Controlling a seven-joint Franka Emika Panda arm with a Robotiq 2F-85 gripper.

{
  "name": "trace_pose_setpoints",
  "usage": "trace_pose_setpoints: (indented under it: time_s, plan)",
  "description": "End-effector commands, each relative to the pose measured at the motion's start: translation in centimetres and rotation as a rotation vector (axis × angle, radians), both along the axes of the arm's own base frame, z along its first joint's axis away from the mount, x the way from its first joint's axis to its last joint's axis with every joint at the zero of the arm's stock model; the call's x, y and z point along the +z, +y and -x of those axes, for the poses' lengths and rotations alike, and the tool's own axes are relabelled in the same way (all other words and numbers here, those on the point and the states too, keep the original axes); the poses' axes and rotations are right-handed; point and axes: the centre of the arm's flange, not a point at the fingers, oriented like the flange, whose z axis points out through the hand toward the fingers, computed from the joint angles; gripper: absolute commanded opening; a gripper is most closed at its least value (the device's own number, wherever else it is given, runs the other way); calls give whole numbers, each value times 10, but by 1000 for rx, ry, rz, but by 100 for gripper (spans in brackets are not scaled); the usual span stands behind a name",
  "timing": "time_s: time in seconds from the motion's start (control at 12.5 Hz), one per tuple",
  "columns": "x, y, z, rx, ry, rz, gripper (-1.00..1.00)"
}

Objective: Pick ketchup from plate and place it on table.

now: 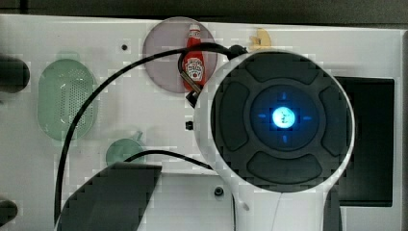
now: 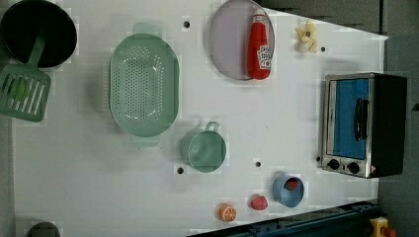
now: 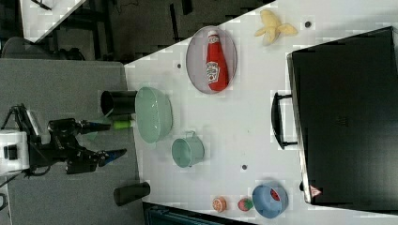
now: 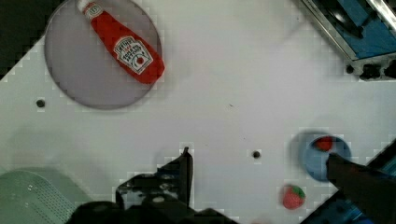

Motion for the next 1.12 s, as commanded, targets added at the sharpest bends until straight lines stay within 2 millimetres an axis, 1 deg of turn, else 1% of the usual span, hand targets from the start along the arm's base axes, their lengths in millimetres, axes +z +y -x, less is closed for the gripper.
trace_pose_setpoints:
  time_s: [0.08, 0.32, 0.56, 0.72, 1.12]
  plan:
    - [-71, 16, -35, 68, 110, -15, 100]
    - [-112, 28, -63, 152, 108, -27, 100]
    - [-161, 33, -89, 256, 114, -44, 100]
    - [-195, 33, -107, 359, 103, -56, 100]
    - [-274, 36, -147, 641, -6, -57, 100]
